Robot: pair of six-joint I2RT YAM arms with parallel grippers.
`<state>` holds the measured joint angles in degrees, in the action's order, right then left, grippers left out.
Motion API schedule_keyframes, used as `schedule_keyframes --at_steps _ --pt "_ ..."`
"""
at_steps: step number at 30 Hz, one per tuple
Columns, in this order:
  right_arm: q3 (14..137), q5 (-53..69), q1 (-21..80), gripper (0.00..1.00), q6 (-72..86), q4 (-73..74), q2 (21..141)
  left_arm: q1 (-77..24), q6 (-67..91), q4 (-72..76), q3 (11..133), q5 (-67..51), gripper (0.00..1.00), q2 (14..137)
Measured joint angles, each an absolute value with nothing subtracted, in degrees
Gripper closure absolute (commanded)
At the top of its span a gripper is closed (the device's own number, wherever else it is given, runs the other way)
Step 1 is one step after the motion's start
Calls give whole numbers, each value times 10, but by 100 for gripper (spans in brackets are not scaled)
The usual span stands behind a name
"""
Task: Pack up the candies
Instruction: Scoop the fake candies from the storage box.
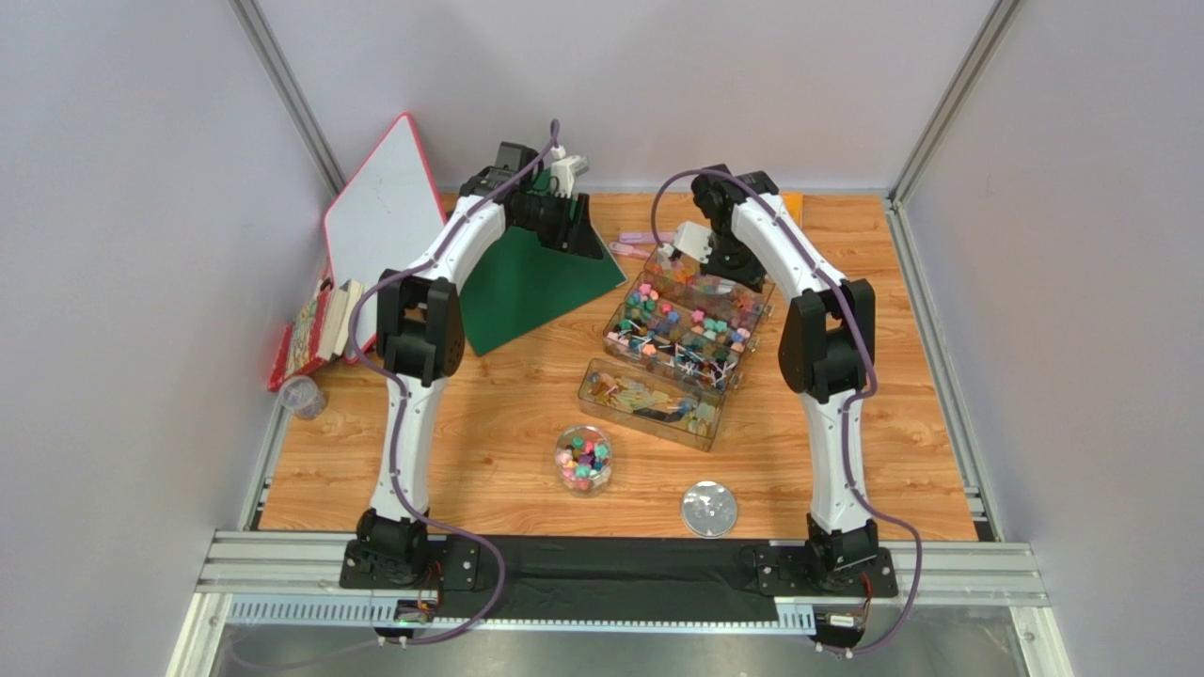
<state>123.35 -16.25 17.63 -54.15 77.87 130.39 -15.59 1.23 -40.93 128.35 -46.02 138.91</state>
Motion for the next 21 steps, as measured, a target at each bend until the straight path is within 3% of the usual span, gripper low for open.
schedule_keyframes --at_steps 21 --pt "1287 -117 177 100 -484 776 1392 -135 14 -422 1262 -465 39 1378"
